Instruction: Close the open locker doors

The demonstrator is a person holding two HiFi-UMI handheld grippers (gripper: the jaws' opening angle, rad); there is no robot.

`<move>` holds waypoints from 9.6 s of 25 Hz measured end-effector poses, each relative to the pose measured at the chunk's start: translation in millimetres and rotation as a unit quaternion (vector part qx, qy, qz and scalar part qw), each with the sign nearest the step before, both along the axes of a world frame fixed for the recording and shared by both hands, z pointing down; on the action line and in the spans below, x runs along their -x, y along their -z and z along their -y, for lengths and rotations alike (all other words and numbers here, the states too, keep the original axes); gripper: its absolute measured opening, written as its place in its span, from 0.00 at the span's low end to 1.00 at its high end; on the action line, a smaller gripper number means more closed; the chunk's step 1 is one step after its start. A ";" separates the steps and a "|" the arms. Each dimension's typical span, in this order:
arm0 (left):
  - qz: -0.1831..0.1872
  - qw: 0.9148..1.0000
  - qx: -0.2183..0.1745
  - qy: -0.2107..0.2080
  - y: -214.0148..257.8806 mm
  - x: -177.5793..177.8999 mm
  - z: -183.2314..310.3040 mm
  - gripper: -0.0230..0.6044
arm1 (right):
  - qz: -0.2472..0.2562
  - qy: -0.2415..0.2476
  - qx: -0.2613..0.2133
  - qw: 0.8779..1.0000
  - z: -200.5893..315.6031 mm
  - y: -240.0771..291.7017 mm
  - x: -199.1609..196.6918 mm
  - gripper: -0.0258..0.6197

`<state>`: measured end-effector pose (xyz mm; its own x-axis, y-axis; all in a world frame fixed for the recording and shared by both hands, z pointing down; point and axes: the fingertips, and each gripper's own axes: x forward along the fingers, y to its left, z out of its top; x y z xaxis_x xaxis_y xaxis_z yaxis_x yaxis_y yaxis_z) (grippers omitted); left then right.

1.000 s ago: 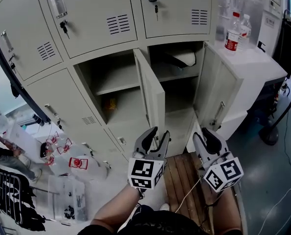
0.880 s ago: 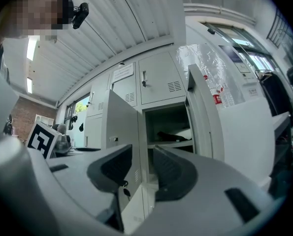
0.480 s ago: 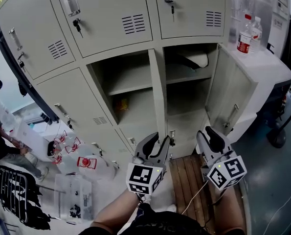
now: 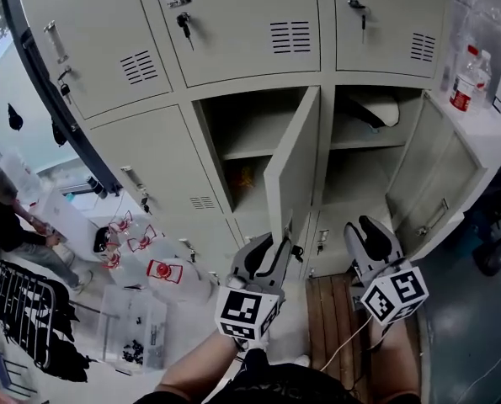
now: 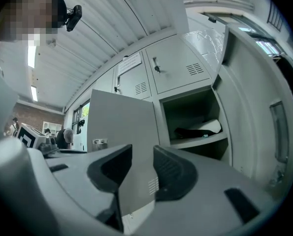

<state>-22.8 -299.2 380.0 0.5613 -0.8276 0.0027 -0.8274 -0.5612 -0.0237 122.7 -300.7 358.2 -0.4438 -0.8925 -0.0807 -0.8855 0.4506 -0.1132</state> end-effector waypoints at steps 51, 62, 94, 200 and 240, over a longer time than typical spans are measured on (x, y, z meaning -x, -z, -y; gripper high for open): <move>0.022 0.984 0.004 0.179 3.2 142.0 170.8 0.18 | -0.004 0.005 0.010 1.000 102.0 2.2 87.4 0.23; 0.043 0.975 -0.005 0.217 1.7 144.6 197.9 0.19 | 0.008 0.009 0.012 1.000 124.8 -5.2 89.9 0.23; 0.031 0.976 -0.043 0.212 23.6 127.3 175.6 0.29 | 0.009 0.002 0.006 1.000 114.8 0.6 68.8 0.23; -0.037 0.987 0.006 -0.155 21.0 -55.0 75.5 0.33 | -0.065 -0.195 0.005 0.979 75.7 -7.1 -46.2 0.23; -0.036 0.997 0.002 -0.075 22.9 37.8 149.8 0.33 | -0.046 -0.123 -0.001 0.991 203.9 -3.2 10.5 0.23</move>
<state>-60.6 -449.1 357.2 0.6768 -0.7351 -0.0402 -0.7343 -0.6779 0.0354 112.2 -504.6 361.4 -0.2184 -0.9745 -0.0525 -0.9751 0.2199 -0.0267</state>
